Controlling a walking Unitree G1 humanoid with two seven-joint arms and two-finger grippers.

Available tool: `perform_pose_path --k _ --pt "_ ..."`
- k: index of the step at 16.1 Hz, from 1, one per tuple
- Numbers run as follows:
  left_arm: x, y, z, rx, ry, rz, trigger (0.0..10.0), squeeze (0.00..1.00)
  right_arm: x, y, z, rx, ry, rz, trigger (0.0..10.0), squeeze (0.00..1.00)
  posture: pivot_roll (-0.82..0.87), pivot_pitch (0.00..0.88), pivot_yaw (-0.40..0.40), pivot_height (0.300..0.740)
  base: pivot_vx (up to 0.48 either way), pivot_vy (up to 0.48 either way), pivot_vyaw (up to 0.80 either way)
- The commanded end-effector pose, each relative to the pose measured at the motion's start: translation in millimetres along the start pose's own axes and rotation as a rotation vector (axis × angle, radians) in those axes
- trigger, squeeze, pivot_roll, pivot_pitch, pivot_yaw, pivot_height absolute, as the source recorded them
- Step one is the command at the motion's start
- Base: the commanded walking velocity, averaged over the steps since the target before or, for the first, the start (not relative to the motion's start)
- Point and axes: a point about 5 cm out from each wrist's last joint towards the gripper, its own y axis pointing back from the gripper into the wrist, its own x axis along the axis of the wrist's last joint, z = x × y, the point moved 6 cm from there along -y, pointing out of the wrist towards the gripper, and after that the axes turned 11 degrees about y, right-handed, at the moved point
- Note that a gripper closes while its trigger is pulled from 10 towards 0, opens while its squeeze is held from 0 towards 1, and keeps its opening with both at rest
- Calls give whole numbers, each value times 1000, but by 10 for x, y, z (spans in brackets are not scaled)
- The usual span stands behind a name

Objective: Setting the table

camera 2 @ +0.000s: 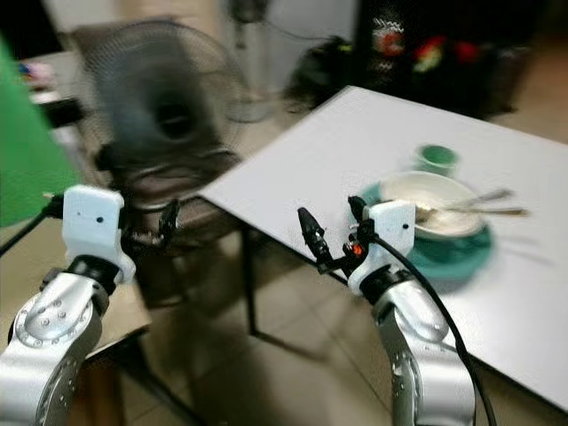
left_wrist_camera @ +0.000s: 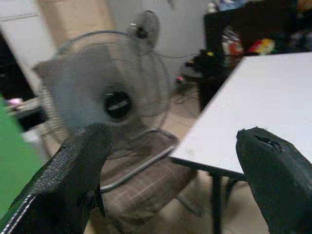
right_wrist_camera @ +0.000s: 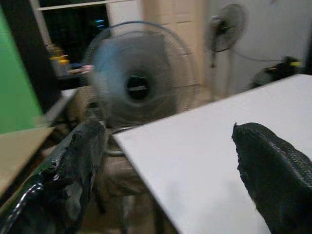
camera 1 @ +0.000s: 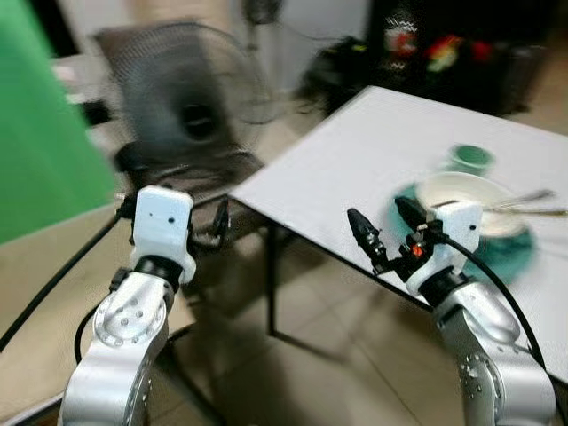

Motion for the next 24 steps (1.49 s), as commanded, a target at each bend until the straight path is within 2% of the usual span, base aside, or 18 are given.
perform_pose_path --k 1,3,5,6,8,9,11,12,13,15,18,24 --pt "-18 -10 -83 35 -15 -13 10000 0 -9 -30 -60 19 -29 -4 10000 1000 -17 19 24 740 0 0 800" --pt "-23 -18 -94 37 -16 -17 10000 0 -70 -35 -25 -14 -64 -24 10000 1000 -15 20 18 740 0 0 800" --pt "-26 -21 -103 44 -17 -20 10000 0 -108 -36 56 -75 -137 -31 10000 1000 -14 20 16 740 0 281 0" --pt "-27 -23 -104 42 -14 -22 10000 0 -122 -42 80 -89 -161 -40 10000 0 -13 21 16 740 0 289 0" --pt "-14 -33 -117 40 -15 -21 10000 0 -111 -67 125 -115 -88 -43 10000 0 -10 22 18 740 0 289 0" --pt "-10 -35 -121 40 -15 -20 10000 0 -109 -71 135 -123 -81 -41 10000 0 -10 22 18 740 0 289 0" --pt "-3 -32 -156 51 -19 -20 10000 0 -75 -96 132 -114 -172 -1 10000 0 -4 23 16 740 0 287 0" --pt "-2 -30 -164 52 -20 -21 10000 0 -48 -101 192 -157 -139 19 10000 0 -2 21 16 740 0 281 0" --pt "-1 -30 -165 51 -20 -20 10000 0 -101 -110 230 -195 -57 -25 10000 0 -1 19 14 740 0 285 0" --pt "5 -29 -159 47 -19 -20 10000 0 -67 -117 46 -58 -143 1 10000 0 1 17 13 740 0 285 0" --pt "7 -32 -152 43 -17 -19 10000 0 -45 -108 17 -34 -164 21 10000 0 2 12 12 740 0 287 0" --pt "-3 -33 -142 36 -20 -21 10000 0 -141 -103 -84 12 -200 -24 10000 0 2 0 11 740 0 291 0"
